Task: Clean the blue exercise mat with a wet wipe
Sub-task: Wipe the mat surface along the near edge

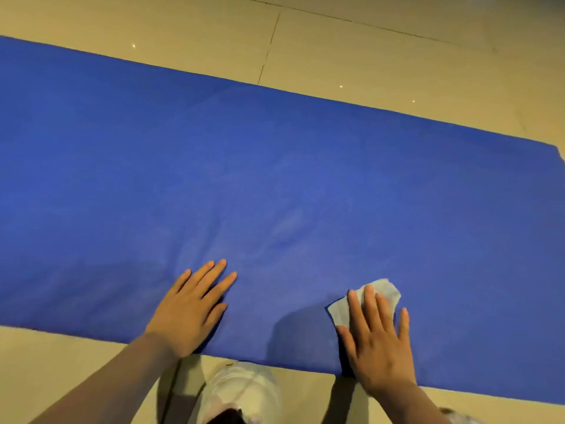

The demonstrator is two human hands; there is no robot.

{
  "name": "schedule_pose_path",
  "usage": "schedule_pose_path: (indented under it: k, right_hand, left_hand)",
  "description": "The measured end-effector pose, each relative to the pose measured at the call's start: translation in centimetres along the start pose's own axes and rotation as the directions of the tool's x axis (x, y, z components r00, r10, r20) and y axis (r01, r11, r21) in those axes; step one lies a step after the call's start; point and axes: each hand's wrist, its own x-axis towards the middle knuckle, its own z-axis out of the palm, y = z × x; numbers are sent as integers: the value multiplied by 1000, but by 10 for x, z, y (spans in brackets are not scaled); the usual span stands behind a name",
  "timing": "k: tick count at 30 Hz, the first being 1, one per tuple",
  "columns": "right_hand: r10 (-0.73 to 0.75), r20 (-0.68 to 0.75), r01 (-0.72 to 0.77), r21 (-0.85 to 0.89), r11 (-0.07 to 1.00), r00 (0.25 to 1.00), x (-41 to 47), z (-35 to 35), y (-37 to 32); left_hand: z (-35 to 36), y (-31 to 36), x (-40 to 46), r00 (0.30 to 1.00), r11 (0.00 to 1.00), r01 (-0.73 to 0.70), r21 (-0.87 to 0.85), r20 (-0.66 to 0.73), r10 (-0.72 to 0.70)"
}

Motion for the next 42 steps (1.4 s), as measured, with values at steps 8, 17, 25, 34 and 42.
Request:
schedule_pose_path:
  k: [8, 17, 25, 34, 42]
  right_hand:
    - [-71, -88, 72, 6, 997, 994, -3, 9, -29]
    - [103, -173, -69, 191, 979, 979, 129, -3, -43]
    - [146, -257, -30, 407, 913, 955, 154, -11, -46]
    - [312, -228, -163, 501, 850, 922, 49, -15, -65]
    - [384, 138, -373, 665, 647, 913, 100, -77, -72]
  left_hand:
    - [-3, 2, -6, 883, 896, 424, -133, -159, -441]
    - [13, -15, 4, 876, 916, 377, -139, -269, -401]
    - [18, -20, 5, 870, 925, 362, -115, -315, -380]
    - [20, -19, 4, 865, 920, 367, -136, -315, -391]
    - [17, -20, 3, 873, 919, 371, -135, -287, -395]
